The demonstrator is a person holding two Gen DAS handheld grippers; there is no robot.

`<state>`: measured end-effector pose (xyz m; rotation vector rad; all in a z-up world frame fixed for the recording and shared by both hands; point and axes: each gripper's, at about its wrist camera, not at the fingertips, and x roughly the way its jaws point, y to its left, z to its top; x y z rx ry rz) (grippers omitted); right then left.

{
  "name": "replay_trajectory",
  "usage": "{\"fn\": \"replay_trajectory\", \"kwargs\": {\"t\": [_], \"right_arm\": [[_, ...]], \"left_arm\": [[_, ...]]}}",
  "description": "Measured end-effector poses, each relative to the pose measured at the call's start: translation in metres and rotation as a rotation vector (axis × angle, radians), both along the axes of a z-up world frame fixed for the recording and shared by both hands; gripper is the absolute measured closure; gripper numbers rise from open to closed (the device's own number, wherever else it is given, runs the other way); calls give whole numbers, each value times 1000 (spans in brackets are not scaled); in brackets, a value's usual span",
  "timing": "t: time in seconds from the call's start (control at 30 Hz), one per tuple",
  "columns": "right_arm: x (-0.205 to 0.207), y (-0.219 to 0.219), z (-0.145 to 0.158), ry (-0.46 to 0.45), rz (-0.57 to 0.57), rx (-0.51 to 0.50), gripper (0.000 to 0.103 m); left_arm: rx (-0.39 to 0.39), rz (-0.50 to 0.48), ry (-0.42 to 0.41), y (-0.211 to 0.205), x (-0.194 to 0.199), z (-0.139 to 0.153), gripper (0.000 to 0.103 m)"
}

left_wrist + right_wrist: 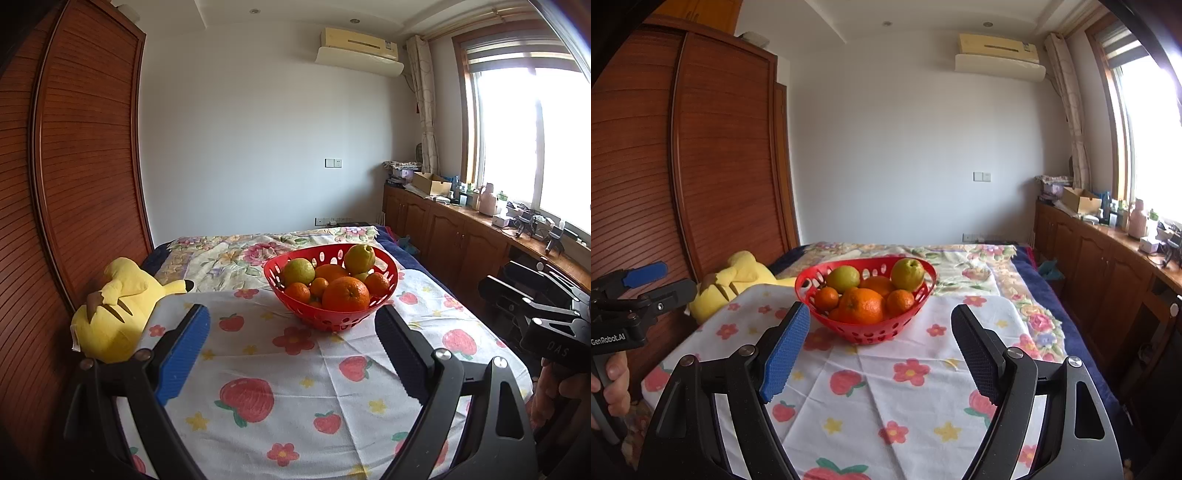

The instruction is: Organize fruits

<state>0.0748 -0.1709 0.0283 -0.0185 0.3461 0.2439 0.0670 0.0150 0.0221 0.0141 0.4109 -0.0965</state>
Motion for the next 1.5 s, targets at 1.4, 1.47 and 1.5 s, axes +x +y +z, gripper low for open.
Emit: {"fn": "replay_trajectory", "kwargs": {"t": [1.4,1.47,1.5], "right_arm": [[-1,0,-1,-7,-8,-1,22],[-1,-2,0,-8,-10,-1,22],[-1,-2,0,-8,-10,0,22]], "left_arm": [[13,-2,-10,-1,-9,0,11],[14,-2,-12,-1,-9,1,12],[14,-1,-13,-1,-10,1,11]]}}
